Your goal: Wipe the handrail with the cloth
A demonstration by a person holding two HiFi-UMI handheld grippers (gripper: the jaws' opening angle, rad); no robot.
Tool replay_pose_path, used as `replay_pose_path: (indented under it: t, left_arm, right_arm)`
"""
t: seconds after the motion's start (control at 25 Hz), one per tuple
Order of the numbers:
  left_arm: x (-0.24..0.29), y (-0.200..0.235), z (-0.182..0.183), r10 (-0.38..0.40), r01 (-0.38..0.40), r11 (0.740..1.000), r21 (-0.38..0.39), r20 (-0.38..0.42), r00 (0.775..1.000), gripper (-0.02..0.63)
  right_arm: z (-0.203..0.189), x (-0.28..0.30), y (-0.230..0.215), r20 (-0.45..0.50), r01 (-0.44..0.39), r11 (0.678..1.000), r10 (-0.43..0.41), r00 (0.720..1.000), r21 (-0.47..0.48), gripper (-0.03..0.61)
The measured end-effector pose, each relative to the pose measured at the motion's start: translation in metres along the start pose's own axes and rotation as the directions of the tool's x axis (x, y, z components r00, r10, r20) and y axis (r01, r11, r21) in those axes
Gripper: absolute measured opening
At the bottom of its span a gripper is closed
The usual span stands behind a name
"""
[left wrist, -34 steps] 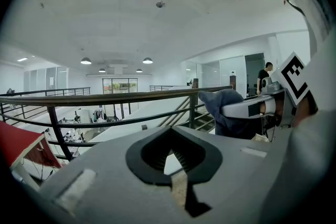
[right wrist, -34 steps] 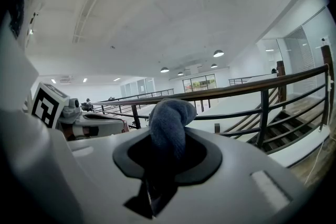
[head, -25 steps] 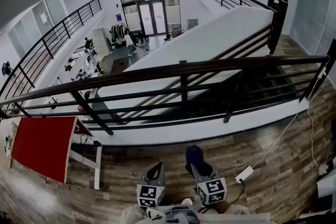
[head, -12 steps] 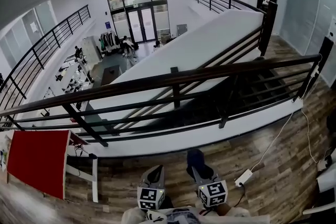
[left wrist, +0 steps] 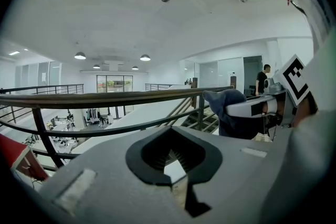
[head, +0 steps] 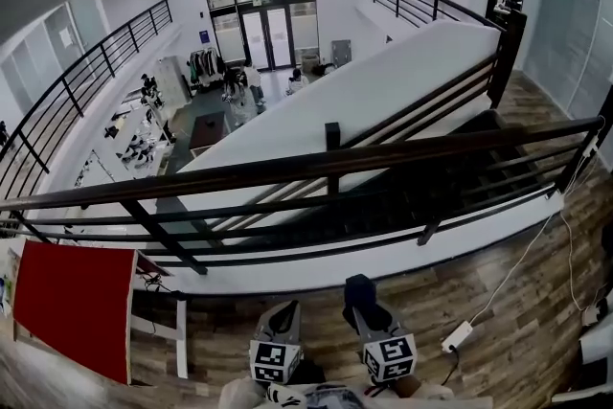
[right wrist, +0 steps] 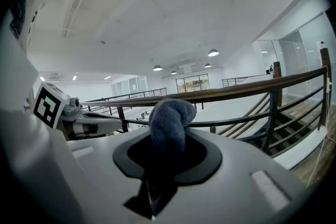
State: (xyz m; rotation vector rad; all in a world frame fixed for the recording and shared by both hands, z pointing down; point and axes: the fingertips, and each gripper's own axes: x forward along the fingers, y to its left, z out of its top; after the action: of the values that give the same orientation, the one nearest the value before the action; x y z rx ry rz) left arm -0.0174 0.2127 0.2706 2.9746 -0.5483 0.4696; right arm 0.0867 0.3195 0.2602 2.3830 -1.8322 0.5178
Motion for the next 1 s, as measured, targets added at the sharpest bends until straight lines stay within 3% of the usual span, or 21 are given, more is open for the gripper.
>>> replay_pose_path:
  t: [0.64, 1.0]
  left_arm:
    - [0.042, 0.124, 0.021, -0.044, 0.045, 0.998, -0.034, 0.015, 0.999, 0.003]
    - [0.045, 0.167, 0.008, -0.074, 0.074, 0.995, -0.063, 0.011, 0.997, 0.003]
  right_arm:
    - [0.037, 0.117, 0.047, -0.051, 0.035, 0.999, -0.036, 0.998, -0.013, 0.091]
    - [0.032, 0.150, 0.075, -0.055, 0.062, 0.998, -0.063, 0.996, -0.027, 0.091]
